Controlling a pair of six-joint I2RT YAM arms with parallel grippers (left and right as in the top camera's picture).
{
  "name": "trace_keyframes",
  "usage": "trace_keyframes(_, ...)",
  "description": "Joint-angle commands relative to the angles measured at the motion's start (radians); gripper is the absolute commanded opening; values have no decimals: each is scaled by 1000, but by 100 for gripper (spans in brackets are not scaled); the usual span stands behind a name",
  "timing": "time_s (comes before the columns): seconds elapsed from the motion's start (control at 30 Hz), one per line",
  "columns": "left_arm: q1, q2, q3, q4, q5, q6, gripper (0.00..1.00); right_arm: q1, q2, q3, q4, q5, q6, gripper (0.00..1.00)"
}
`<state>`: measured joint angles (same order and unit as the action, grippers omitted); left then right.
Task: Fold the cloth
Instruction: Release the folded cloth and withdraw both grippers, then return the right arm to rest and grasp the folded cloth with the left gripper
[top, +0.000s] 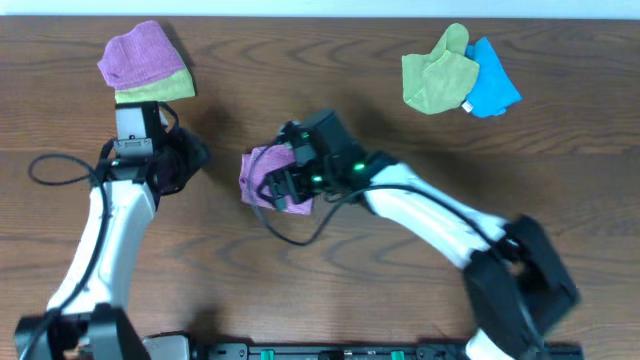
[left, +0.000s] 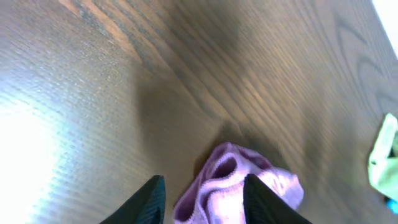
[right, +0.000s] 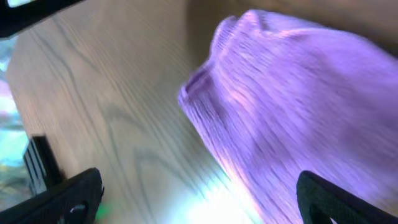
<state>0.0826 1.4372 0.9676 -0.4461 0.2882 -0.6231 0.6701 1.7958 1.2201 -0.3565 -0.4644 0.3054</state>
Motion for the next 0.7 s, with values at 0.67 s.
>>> trace_keyframes(0.67, -6, -238, 14, -348, 116, -58, 78, -423, -1270, -673, -488, 200, -119, 99)
